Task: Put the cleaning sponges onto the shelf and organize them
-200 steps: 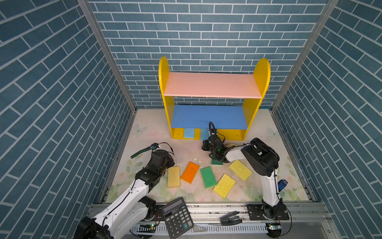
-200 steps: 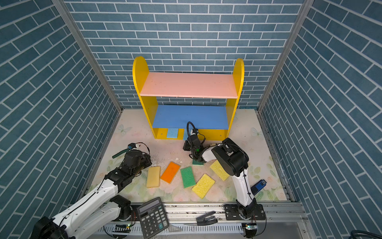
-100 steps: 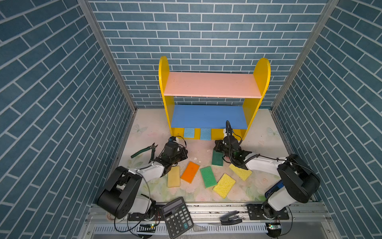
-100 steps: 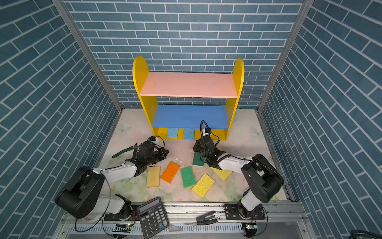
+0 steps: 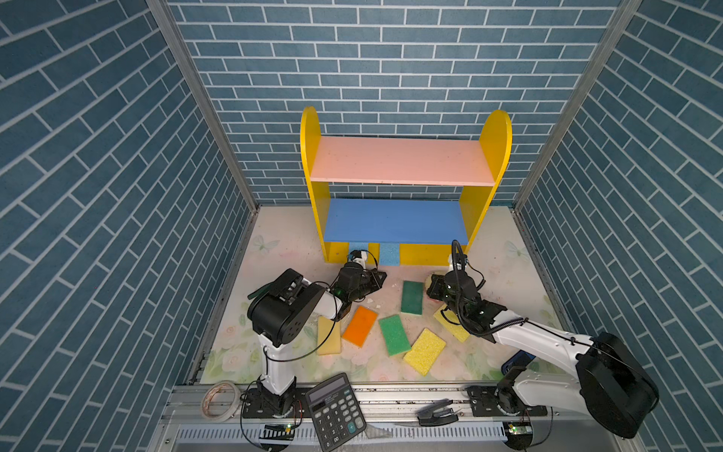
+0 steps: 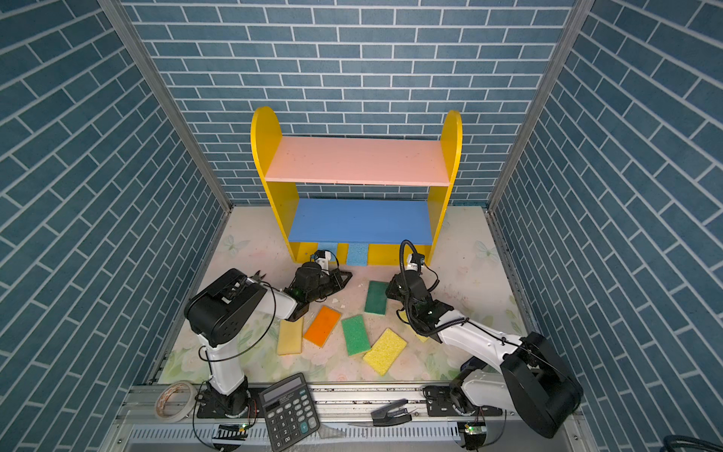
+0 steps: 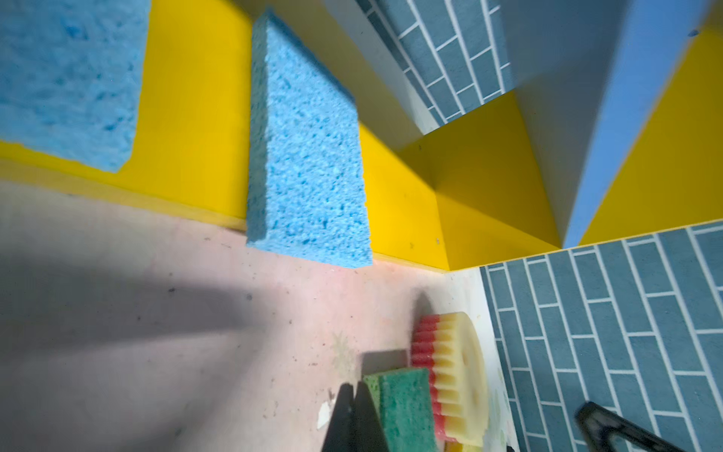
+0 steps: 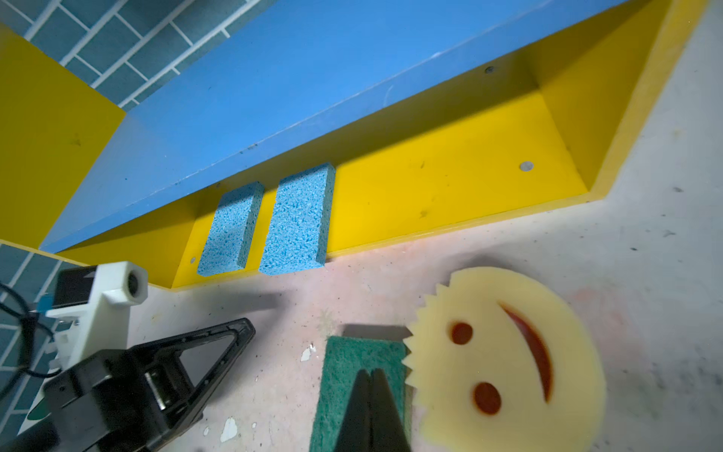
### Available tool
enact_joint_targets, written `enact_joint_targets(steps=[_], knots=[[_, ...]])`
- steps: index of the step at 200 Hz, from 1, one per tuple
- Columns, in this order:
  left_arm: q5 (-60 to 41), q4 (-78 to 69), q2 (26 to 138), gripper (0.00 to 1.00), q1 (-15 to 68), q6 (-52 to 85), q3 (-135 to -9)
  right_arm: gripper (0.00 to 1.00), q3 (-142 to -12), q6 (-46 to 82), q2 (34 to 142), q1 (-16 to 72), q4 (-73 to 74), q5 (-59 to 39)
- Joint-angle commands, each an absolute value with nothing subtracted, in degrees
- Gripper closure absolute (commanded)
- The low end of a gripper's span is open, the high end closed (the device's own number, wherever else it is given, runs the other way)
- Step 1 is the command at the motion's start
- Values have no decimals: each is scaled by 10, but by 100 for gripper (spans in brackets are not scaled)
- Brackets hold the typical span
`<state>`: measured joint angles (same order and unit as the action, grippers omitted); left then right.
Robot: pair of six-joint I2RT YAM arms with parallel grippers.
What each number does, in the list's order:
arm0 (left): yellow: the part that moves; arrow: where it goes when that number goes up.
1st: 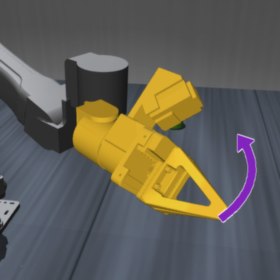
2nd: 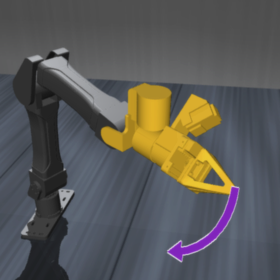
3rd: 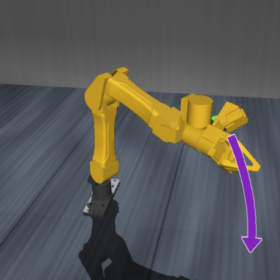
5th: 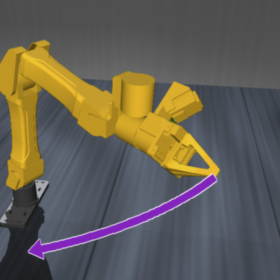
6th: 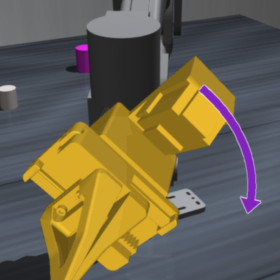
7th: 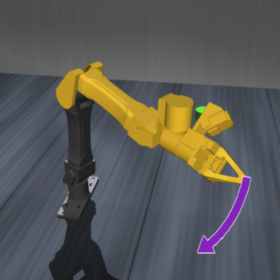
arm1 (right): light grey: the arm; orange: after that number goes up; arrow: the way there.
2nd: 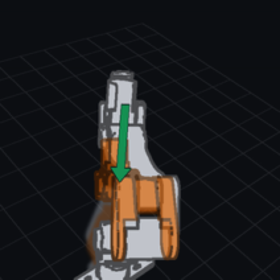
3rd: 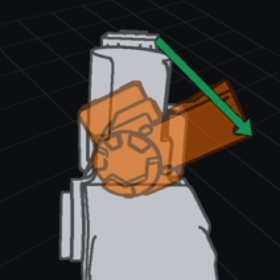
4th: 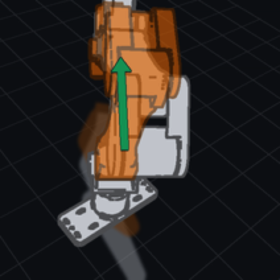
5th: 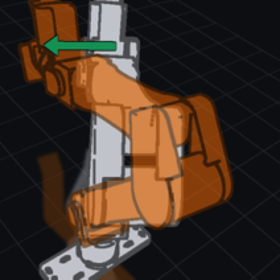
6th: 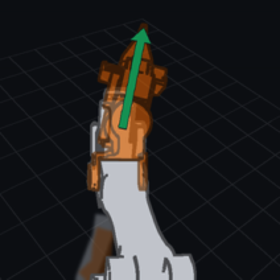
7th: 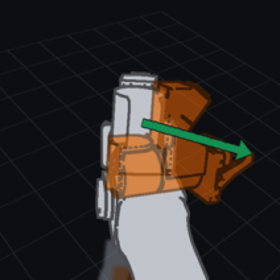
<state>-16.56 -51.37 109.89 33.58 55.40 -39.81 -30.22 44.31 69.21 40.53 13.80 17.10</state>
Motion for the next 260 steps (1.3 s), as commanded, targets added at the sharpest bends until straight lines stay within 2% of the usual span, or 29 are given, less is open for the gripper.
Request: enact_joint_targets(steps=[1,86,260], knots=[[-145,-536,1118,100,350,561,-430,100,-279,446,649,398,95,207],[-90,-503,1173,100,364,569,-468,100,-237,447,558,388,47,235],[-60,-496,1256,96,366,554,-539,100,-233,446,563,377,32,228]])
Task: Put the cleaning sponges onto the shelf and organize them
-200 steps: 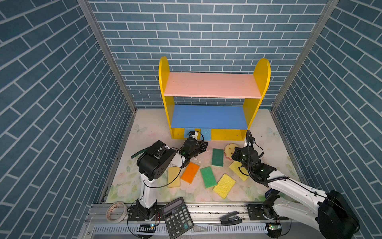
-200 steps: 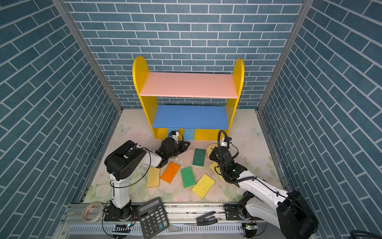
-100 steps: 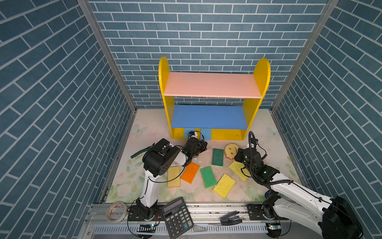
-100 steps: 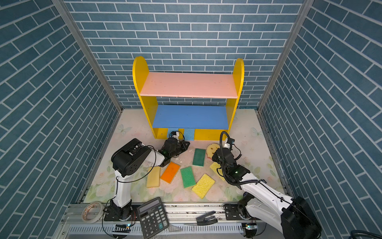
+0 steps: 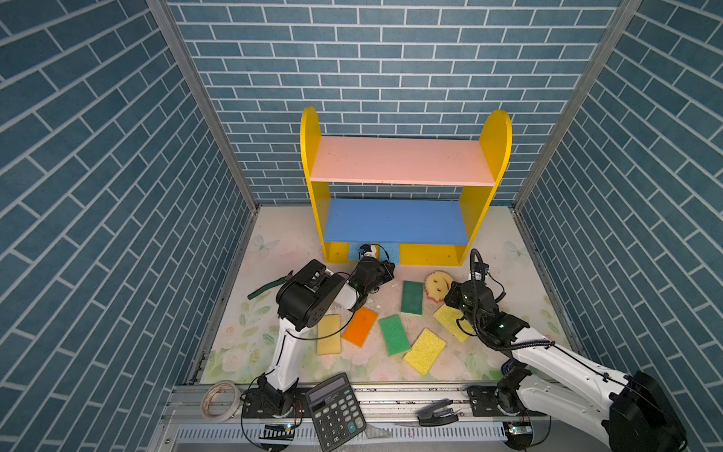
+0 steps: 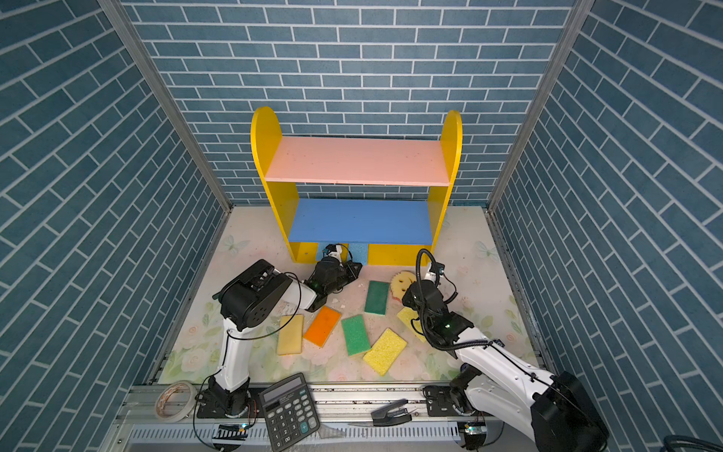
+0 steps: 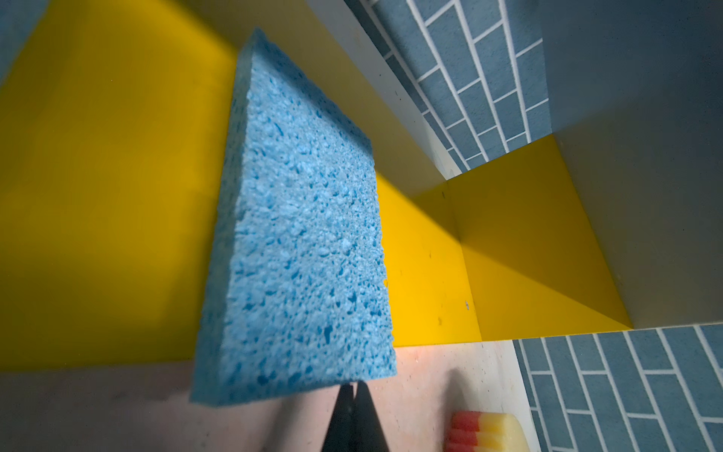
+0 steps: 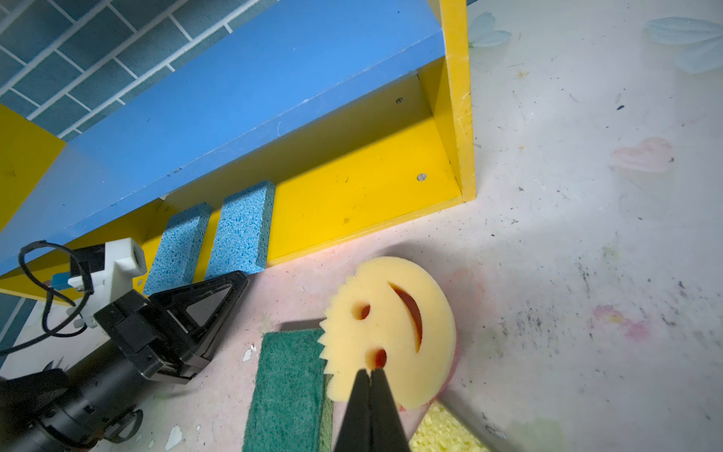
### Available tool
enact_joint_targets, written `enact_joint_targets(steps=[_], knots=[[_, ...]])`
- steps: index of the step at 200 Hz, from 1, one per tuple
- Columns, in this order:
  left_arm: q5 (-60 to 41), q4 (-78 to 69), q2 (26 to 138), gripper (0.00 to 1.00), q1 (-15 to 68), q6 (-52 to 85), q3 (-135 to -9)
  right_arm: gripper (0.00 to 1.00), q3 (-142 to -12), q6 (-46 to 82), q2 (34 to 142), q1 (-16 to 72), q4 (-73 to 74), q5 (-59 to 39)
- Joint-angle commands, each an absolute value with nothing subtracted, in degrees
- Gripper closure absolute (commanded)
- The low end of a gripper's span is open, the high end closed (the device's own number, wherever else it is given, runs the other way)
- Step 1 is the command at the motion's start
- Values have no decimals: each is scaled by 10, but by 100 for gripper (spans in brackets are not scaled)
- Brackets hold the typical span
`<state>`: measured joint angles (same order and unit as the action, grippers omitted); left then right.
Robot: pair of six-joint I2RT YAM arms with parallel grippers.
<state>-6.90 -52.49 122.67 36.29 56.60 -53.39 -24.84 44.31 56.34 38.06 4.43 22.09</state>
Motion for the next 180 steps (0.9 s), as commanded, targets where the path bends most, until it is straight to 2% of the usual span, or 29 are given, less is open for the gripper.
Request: enact_joint_targets(steps=[1,101,180], knots=[[-60,-496,1257,96,365,554,-539,100,-233,446,563,377,32,228],[-50,-446,1259,95,365,529,-576,100,-231,442,549,374,22,231],[-34,-422,1235,95,365,515,-558,100,-231,440,548,372,14,227]])
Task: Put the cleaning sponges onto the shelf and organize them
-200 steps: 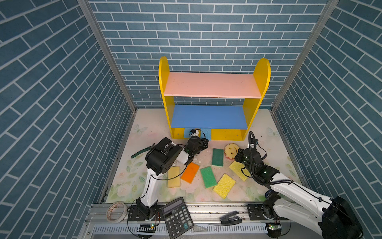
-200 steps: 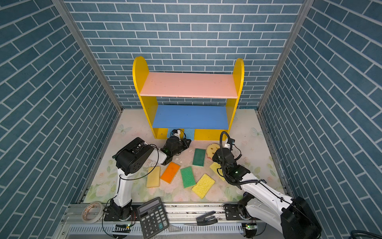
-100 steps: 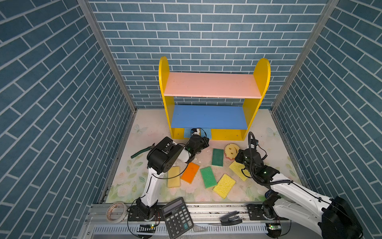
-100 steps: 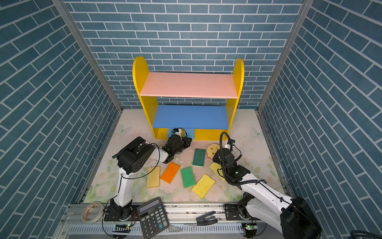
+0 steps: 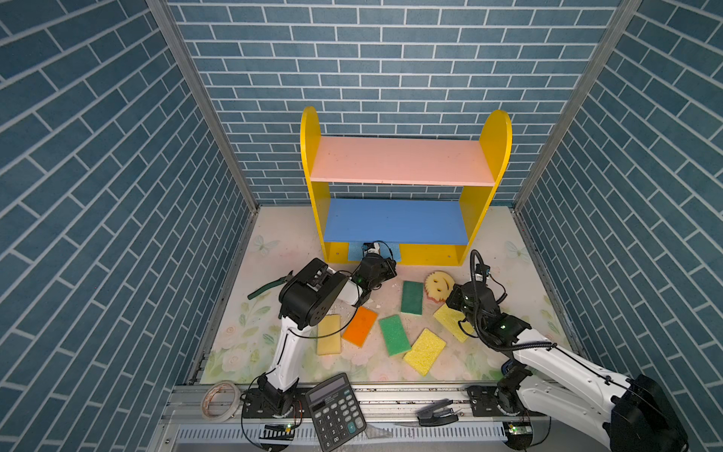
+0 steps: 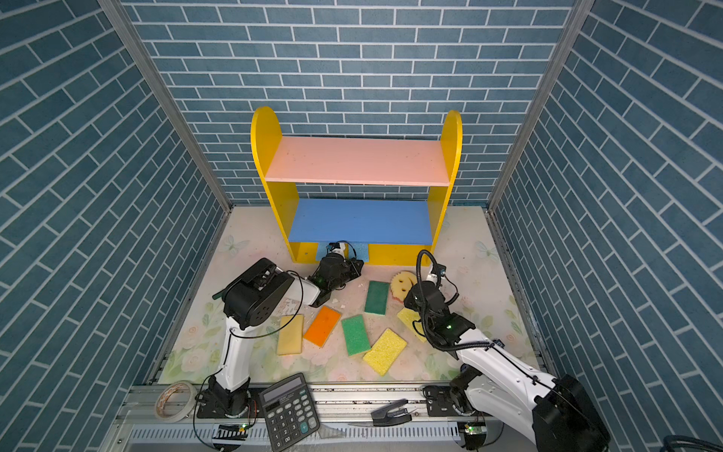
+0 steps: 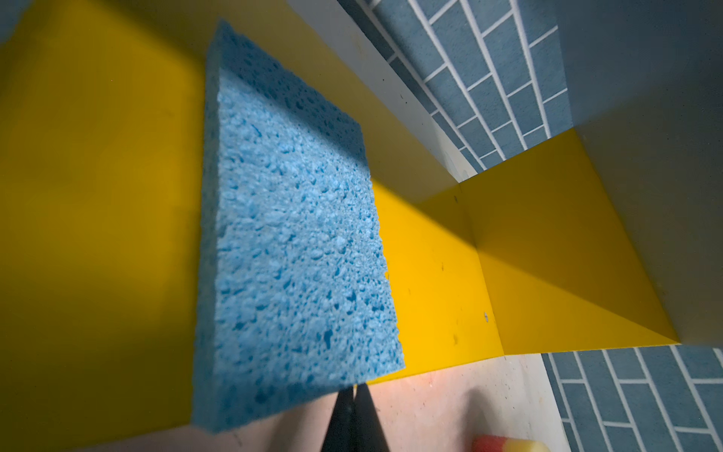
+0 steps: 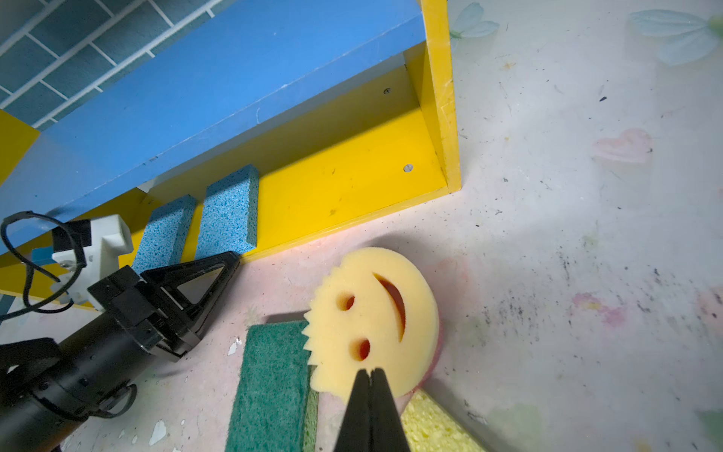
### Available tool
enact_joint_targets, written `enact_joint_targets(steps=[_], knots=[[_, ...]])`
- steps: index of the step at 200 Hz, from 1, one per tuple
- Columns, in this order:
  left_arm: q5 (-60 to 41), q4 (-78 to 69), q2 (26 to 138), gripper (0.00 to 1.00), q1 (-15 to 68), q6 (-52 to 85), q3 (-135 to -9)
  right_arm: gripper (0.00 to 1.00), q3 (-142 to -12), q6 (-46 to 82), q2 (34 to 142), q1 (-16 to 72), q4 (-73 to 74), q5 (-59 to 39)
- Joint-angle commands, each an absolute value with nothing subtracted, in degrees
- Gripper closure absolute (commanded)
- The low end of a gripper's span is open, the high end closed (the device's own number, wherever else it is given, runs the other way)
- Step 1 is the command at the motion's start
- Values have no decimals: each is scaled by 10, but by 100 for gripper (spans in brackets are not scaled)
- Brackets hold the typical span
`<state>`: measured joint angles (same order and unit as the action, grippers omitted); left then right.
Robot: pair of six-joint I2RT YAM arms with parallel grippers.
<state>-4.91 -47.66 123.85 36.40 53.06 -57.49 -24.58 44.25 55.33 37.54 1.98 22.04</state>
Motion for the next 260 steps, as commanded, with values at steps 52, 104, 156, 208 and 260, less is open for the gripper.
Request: enact_joint_targets(steps=[52,104,156,208,260], knots=[[-16,-405,1218,95,365,503,-548,100,-229,441,547,372,13,226],[2,-406,1217,95,361,506,-539,100,-229,440,552,370,14,223],[9,-434,1240,94,352,536,-537,100,-225,440,553,369,13,222],[14,-436,1248,93,352,541,-538,100,-221,442,547,367,6,223],[16,-435,1246,92,351,543,-531,100,-219,442,549,366,7,222]])
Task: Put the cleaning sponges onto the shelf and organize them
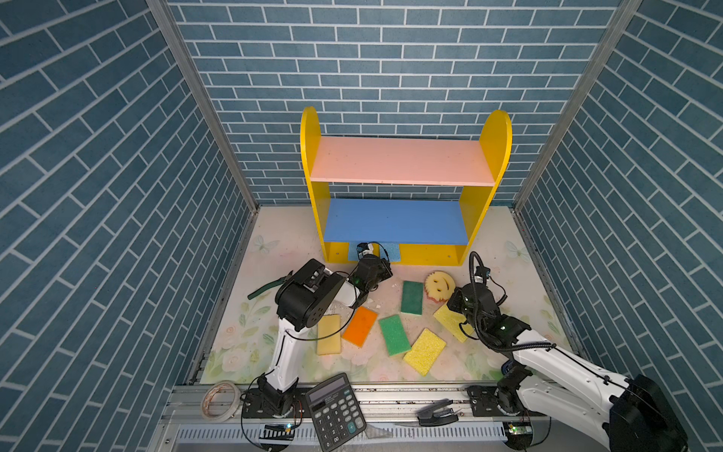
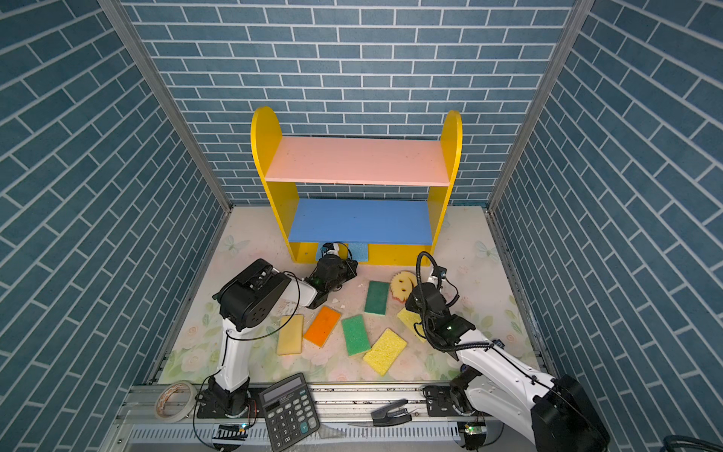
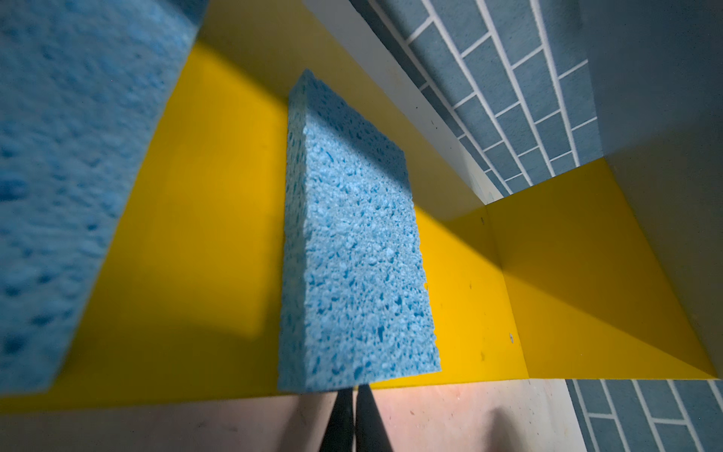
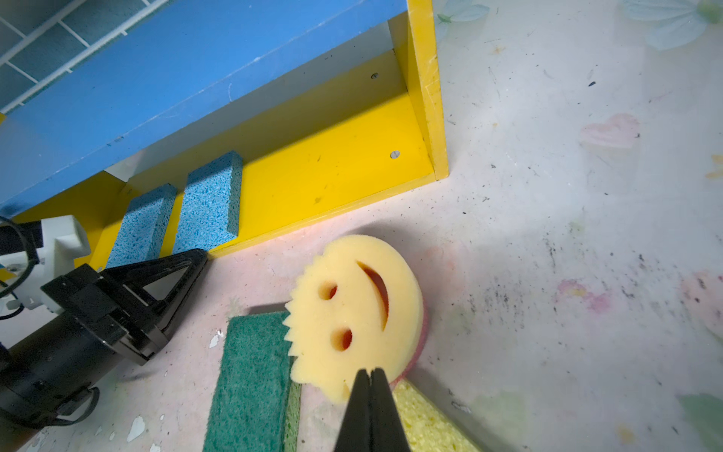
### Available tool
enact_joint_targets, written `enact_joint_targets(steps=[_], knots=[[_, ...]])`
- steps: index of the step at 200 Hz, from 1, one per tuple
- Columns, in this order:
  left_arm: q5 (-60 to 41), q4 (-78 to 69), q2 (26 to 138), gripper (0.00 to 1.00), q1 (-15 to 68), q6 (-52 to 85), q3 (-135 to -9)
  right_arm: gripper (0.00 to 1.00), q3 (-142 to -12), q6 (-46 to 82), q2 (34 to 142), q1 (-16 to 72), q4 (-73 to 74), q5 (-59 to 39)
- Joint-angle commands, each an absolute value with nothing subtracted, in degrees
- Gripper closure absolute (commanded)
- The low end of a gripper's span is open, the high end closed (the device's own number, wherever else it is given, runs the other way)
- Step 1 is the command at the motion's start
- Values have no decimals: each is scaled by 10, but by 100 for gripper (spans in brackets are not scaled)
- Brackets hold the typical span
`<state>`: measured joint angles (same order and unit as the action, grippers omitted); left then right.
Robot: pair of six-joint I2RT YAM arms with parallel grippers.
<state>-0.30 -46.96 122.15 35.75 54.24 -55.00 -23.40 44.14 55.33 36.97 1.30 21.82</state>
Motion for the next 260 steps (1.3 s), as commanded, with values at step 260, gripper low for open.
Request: enact_joint_targets(steps=[260], knots=[[126,-68,723,87,342,424,-355,100,-285,445,640,364,-3,159]])
